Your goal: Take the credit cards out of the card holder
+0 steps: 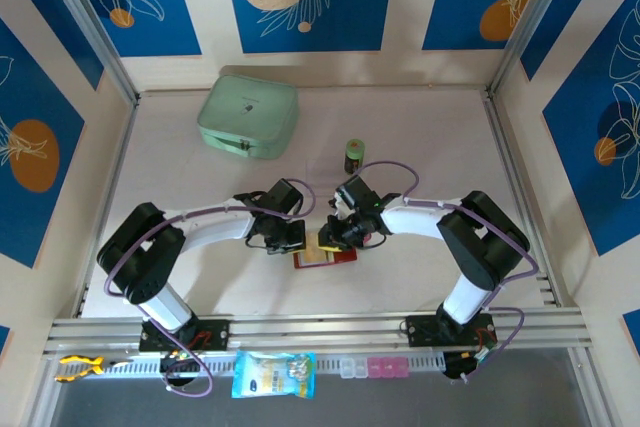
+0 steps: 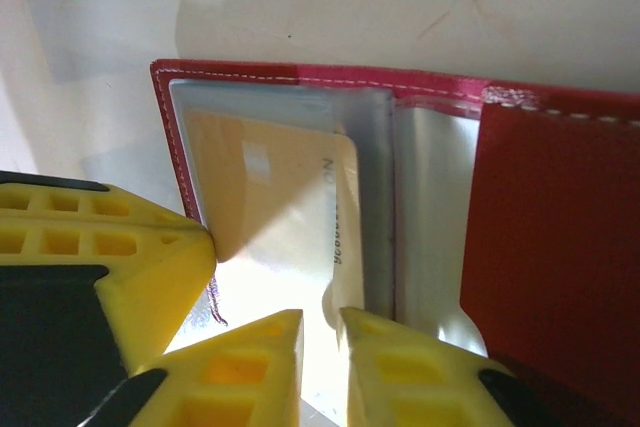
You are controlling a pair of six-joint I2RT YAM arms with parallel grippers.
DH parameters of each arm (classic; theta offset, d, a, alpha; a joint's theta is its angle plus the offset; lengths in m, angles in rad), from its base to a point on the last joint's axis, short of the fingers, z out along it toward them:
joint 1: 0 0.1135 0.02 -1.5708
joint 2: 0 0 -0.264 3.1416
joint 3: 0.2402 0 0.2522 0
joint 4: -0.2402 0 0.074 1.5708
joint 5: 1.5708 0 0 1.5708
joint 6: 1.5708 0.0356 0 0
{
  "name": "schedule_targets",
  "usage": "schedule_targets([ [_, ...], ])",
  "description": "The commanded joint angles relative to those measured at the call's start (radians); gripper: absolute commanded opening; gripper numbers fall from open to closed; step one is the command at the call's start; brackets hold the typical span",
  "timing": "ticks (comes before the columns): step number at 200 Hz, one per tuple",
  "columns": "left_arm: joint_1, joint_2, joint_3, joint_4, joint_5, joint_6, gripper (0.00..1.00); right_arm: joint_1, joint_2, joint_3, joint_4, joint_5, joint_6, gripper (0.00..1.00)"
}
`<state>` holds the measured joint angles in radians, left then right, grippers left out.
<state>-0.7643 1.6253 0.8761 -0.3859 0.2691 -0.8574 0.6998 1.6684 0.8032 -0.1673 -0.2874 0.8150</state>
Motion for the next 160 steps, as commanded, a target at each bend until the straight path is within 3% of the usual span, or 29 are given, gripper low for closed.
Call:
schedule_targets([
  [1,-0.004,0.002,-0.015,-0.034,-0.005,-0.002,0.07,0.011,0.008,0.020,-0.069,0.048,-0.018,0.24],
  [63,-0.005,-0.007,-0.012,-0.033,-0.007,-0.003,0.08,0.017,-0.047,0.039,-0.119,0.094,-0.040,0.25],
  [160,-0.004,-0.009,0.020,-0.062,-0.045,0.025,0.08,-0.006,-0.111,0.034,-0.131,0.069,-0.033,0.25],
])
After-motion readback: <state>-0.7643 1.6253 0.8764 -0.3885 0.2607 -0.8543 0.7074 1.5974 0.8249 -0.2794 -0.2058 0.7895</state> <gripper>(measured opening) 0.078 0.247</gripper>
